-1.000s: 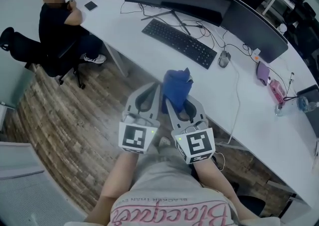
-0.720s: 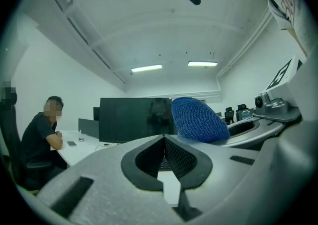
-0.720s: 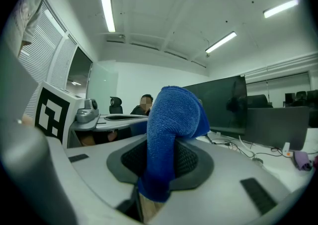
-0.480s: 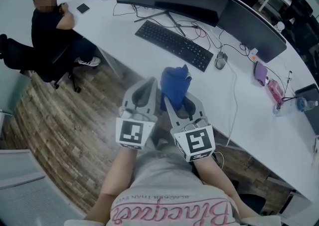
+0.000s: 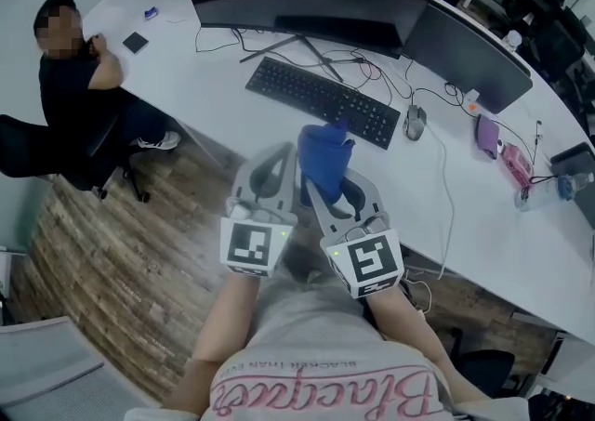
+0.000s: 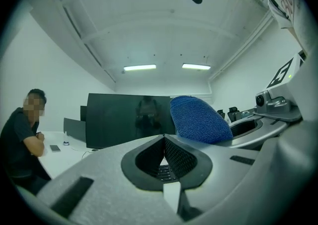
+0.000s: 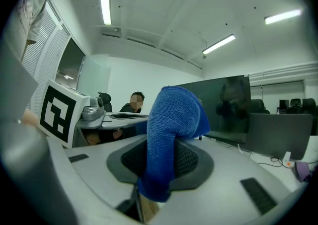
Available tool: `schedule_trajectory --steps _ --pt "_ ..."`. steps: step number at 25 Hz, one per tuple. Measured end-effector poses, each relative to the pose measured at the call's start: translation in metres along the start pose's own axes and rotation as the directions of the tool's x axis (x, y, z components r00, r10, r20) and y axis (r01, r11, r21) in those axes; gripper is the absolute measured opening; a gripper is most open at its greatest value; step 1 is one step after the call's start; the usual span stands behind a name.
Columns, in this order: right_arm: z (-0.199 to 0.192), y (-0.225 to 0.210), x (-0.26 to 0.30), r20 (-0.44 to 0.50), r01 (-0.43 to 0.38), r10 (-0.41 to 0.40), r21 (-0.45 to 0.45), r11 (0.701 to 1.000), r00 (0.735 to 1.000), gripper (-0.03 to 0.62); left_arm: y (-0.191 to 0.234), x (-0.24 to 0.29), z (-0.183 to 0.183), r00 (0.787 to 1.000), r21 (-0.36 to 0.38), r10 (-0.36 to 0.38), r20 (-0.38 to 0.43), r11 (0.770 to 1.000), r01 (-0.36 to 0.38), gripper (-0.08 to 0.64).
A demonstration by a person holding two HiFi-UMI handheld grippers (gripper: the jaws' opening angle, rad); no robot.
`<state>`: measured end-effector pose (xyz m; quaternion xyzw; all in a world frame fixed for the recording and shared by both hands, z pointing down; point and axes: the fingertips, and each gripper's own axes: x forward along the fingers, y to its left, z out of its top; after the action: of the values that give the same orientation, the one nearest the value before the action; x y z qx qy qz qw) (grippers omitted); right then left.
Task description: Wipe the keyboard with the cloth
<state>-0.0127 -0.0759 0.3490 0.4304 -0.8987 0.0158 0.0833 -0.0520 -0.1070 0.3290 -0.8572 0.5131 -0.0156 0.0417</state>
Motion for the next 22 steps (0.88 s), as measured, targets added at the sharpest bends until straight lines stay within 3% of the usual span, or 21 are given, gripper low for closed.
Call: schedule_trajectory --steps 15,22 --pt "0.024 0.022 0.135 -0.019 0.111 -0.111 0.046 0.993 0.994 0.098 0.129 0.039 -0.012 0.991 0.004 -0.131 -0.012 0.991 0.131 0.005" --pt "0.023 0.03 0.172 -0.054 0.177 -0.172 0.086 0.981 0.984 0.098 0.166 0.046 -0.027 0.979 -0.024 -0.203 -0.032 0.979 0.202 0.005"
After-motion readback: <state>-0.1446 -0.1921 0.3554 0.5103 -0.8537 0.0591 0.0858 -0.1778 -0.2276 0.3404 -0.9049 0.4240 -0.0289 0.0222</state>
